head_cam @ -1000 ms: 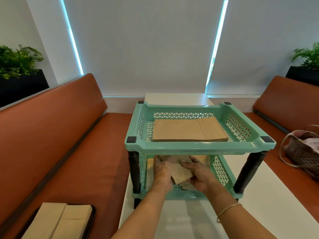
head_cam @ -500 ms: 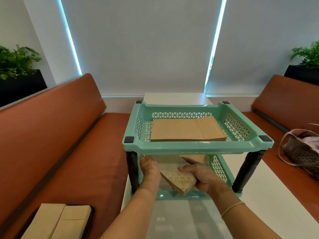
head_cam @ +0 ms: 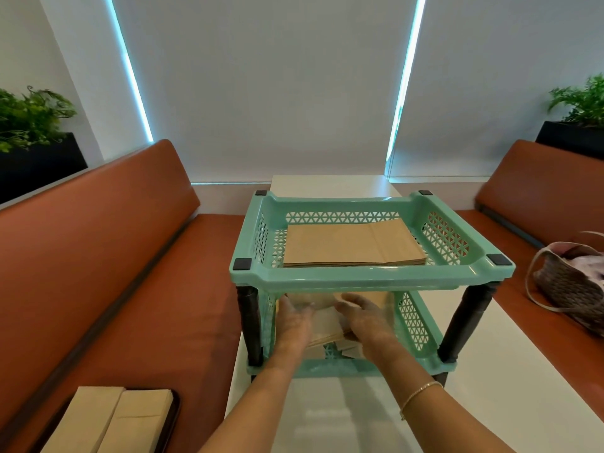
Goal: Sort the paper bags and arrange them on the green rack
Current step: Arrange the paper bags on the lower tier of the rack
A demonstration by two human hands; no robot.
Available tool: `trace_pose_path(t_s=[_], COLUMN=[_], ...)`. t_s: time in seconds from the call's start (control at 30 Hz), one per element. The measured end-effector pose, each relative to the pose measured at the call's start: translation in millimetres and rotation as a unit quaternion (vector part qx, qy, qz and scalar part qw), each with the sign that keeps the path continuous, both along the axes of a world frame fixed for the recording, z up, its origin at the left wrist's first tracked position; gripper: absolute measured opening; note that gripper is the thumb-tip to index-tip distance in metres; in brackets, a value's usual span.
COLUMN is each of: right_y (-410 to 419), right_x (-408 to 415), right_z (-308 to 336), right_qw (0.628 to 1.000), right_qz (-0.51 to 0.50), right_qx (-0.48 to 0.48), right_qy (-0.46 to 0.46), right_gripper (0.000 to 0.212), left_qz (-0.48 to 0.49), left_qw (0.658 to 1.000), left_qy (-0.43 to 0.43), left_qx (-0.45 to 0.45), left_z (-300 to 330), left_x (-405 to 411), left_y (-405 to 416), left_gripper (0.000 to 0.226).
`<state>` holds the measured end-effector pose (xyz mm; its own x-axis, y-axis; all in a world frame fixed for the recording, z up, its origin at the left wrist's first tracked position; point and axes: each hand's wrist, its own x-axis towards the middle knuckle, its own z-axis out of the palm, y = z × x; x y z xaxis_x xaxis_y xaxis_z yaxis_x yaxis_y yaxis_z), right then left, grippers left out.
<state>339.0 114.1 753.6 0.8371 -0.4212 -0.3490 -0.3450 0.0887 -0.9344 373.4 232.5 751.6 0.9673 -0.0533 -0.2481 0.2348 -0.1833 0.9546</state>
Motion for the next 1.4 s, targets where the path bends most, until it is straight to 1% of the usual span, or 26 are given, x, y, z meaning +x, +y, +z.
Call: trace_pose_path(t_s=[0.07, 0.17, 0.23, 0.33, 0.4, 0.5, 0.63, 0.67, 0.73, 0.83, 0.87, 0.93, 1.07, 1.13, 1.2, 1.27, 1.4], right_y=[-13, -29, -32, -24, -20, -15, -20, -22, -24, -28, -31, -34, -39, -37, -32, -26, -6], right_x=[2, 0, -3, -2, 2, 0, 6, 5, 2, -2, -3, -5, -10, -10, -9, -7, -5], right_z=[0, 3, 0, -17, -27, -19, -23, -23, -17, -6, -4, 2, 20, 23, 26, 26, 22], right_qw=[0.994, 0.967, 0.943, 0.886, 0.860, 0.882, 0.875, 0.878, 0.898, 0.917, 0.924, 0.938, 0.953, 0.954, 0.951, 0.942, 0.919], right_qz=[-0.032, -0.035, 0.006, 0.103, 0.106, 0.073, 0.090, 0.088, 0.073, 0.065, 0.052, 0.023, -0.058, -0.077, -0.069, -0.041, 0.047], right_qx=[-0.097, -0.239, -0.306, -0.400, -0.440, -0.408, -0.413, -0.406, -0.372, -0.351, -0.343, -0.323, -0.292, -0.286, -0.300, -0.331, -0.388], right_qy=[0.032, 0.084, 0.127, 0.211, 0.235, 0.225, 0.237, 0.238, 0.225, 0.177, 0.158, 0.121, 0.060, 0.040, 0.032, 0.035, 0.054], right_gripper=[0.039, 0.050, 0.056, 0.066, 0.067, 0.061, 0.069, 0.068, 0.055, 0.019, 0.018, 0.024, 0.028, 0.028, 0.025, 0.019, 0.019], left_qz=[0.022, 0.027, 0.029, 0.029, 0.031, 0.033, 0.037, 0.037, 0.034, 0.031, 0.030, 0.032, 0.025, 0.024, 0.021, 0.018, 0.009], left_qw=[0.999, 0.998, 0.997, 0.997, 0.997, 0.997, 0.997, 0.997, 0.997, 0.998, 0.998, 0.998, 0.997, 0.997, 0.998, 0.998, 0.998], left_qy=[-0.005, -0.018, -0.008, -0.026, -0.037, -0.043, -0.038, -0.035, -0.032, -0.031, -0.030, -0.028, -0.021, -0.017, -0.013, -0.005, -0.003], left_qx=[0.023, 0.058, 0.065, 0.071, 0.065, 0.061, 0.061, 0.060, 0.061, 0.055, 0.054, 0.055, 0.064, 0.066, 0.064, 0.056, 0.067], left_z=[1, 0, 1, 1, -1, 3, 3, 3, 4, 5, 6, 5, 1, 2, 5, 8, 4], left_x=[2, -1, -5, -10, -11, -15, -14, -14, -15, -16, -17, -16, -15, -16, -18, -20, -16], left_y=[4, 7, 8, 9, 8, 9, 11, 11, 11, 11, 11, 11, 10, 10, 11, 11, 12], left_gripper=[0.041, 0.049, 0.046, 0.045, 0.045, 0.043, 0.039, 0.039, 0.040, 0.041, 0.039, 0.038, 0.048, 0.050, 0.047, 0.047, 0.052])
